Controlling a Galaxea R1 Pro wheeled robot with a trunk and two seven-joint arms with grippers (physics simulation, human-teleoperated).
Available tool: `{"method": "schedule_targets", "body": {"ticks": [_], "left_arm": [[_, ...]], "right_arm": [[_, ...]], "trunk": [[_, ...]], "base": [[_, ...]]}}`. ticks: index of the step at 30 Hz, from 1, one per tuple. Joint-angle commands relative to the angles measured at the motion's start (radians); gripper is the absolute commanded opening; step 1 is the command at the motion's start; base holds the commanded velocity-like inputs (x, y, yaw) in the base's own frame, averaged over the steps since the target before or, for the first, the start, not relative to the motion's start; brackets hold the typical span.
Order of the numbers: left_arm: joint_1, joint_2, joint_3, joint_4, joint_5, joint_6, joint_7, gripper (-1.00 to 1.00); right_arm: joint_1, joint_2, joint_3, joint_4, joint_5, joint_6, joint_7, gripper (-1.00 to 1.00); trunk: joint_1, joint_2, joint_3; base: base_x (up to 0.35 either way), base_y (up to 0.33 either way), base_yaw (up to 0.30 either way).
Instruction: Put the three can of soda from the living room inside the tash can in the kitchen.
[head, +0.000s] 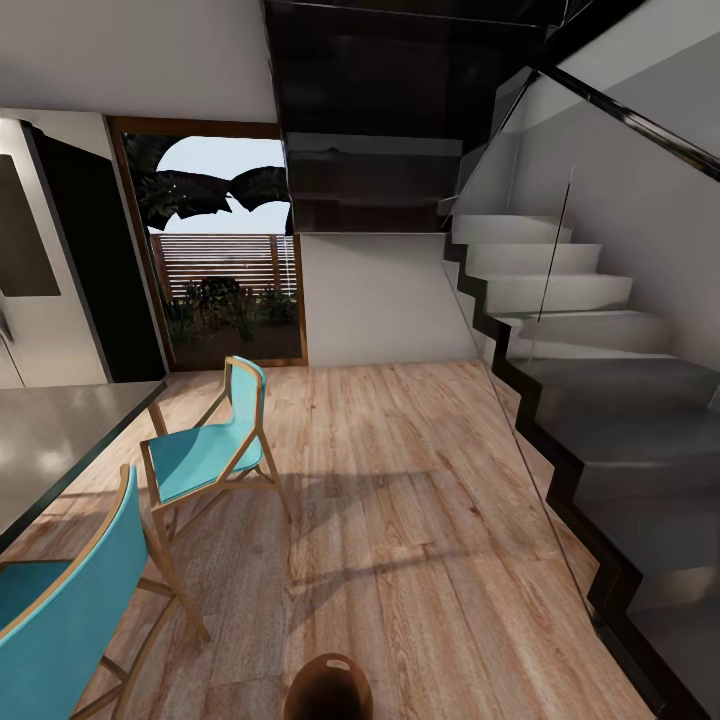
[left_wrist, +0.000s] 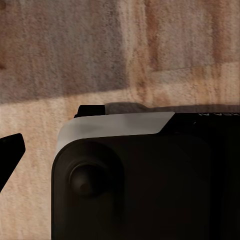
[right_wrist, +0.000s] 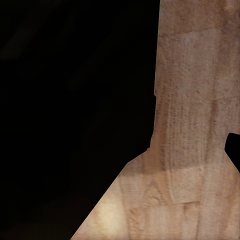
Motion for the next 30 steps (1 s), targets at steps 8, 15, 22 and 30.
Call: {"method": "schedule_targets", "body": {"ticks": [8, 15, 22, 30], "left_arm": [[0.000, 0.000, 0.000, 0.000, 0.000, 0.000, 0.000, 1.00], [0.000, 0.000, 0.000, 0.000, 0.000, 0.000, 0.000, 1.00], [0.000, 0.000, 0.000, 0.000, 0.000, 0.000, 0.000, 1.00], [0.000, 0.000, 0.000, 0.000, 0.000, 0.000, 0.000, 1.00]], "right_arm": [[0.000, 0.000, 0.000, 0.000, 0.000, 0.000, 0.000, 1.00], [0.000, 0.000, 0.000, 0.000, 0.000, 0.000, 0.000, 1.00], [0.000, 0.000, 0.000, 0.000, 0.000, 0.000, 0.000, 1.00], [0.000, 0.000, 0.000, 0.000, 0.000, 0.000, 0.000, 1.00]], "trunk": [[0.000, 0.000, 0.000], [0.000, 0.000, 0.000], [0.000, 0.000, 0.000], [0.000, 0.000, 0.000]], "base": [[0.000, 0.000, 0.000], [0.000, 0.000, 0.000], [0.000, 0.000, 0.000], [0.000, 0.000, 0.000]]}}
